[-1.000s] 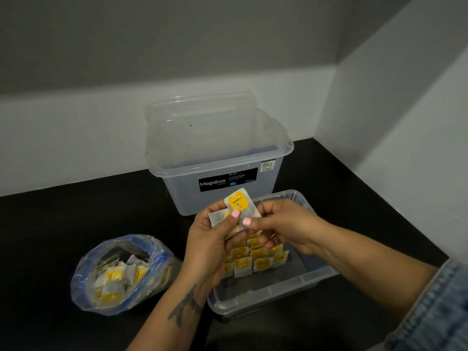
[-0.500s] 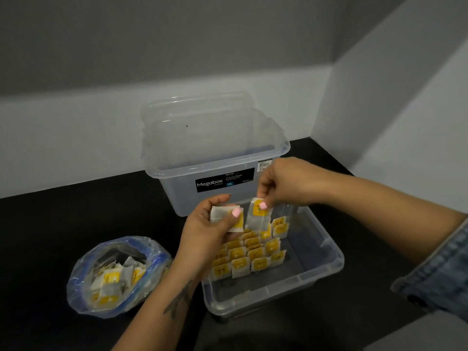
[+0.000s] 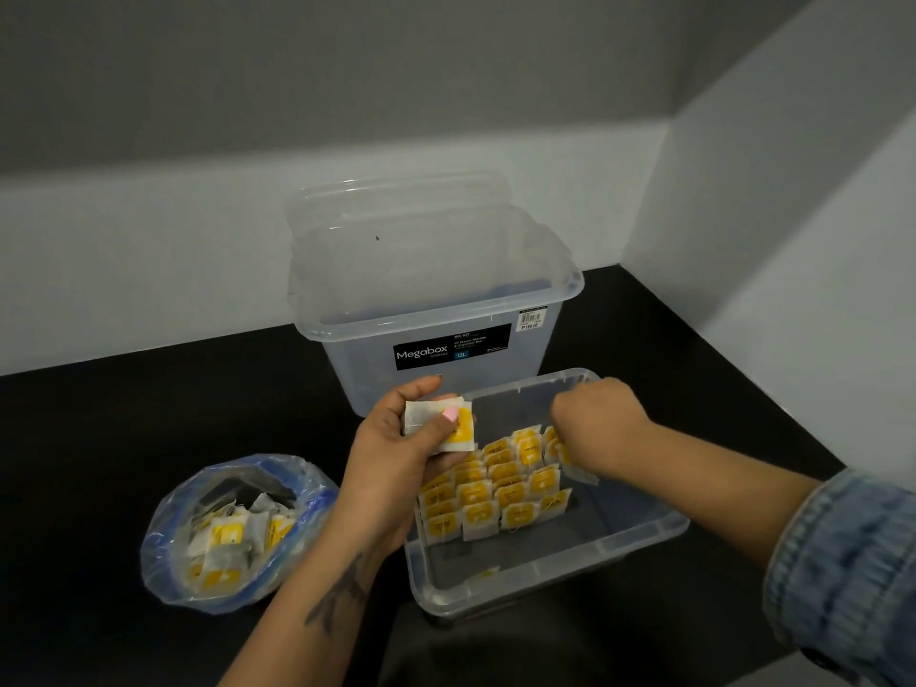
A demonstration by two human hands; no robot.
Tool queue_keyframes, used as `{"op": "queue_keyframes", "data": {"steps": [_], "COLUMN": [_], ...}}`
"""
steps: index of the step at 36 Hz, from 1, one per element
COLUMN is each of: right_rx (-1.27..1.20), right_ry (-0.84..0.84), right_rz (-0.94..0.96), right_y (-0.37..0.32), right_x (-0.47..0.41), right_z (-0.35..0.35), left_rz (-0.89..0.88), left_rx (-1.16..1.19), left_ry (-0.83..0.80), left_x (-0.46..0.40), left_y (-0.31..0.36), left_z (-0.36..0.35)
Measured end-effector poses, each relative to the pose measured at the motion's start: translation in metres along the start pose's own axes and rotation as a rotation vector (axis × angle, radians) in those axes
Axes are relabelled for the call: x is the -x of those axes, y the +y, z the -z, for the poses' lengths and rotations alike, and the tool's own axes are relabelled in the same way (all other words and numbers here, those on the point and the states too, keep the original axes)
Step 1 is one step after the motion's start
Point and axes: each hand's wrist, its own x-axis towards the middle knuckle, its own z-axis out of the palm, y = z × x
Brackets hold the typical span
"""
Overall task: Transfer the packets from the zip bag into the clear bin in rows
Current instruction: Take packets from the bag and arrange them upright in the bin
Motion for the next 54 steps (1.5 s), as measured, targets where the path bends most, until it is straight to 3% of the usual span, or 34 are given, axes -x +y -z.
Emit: {"op": "queue_keyframes", "data": {"steps": [12,24,28,30,32,34,36,41,49,54], "right_rx": [0.197,0.228,-0.067,-0.467,-0.976,-1.291,-1.457,-1.593,-1.396,-0.873], "right_ry": [0.087,0.059,0.162,0.181,0.025,-0.143,-0.234,-0.231,-0.057,0.039], "right_rz": [0.085,0.083,0.023,-0.025,-0.055,-0.035,-0.015,-0.083,-0.067,-0.053], "right_y": [-0.005,-0.003,0.005,0.005,0.002,-0.002,-0.004,-0.006,0.026,0.051], "right_x": [-0.017,-0.012,-0.010,-0.009,-0.005,-0.001,0.003,0.005,0.013,0.018], "right_z": [-0.020,-0.010,0.003,0.011,0.020,0.028,0.031,0.030,0.046,0.054], "left_rz": [0.047,0.215,0.169,0.142,0.120,0.094,0.069,0.024,0.044,0.016], "left_rx": [0.022,0.398,0.364,0.337,0.325,0.316,0.305,0.252,0.296,0.282], "left_ry": [0.009,0.013,-0.016,-0.018,-0.021,-0.021,-0.017,-0.019,0.019,0.028], "left_x": [0.003,0.001,-0.001,-0.002,-0.002,-0.003,-0.004,-0.004,-0.005,-0.006], "left_y": [-0.002,-0.001,-0.003,-0.004,-0.005,-0.005,-0.005,-0.007,-0.008,-0.005], "left_z": [0.001,-0.002,-0.005,-0.007,-0.008,-0.009,-0.010,-0.011,-0.009,-0.007]}}
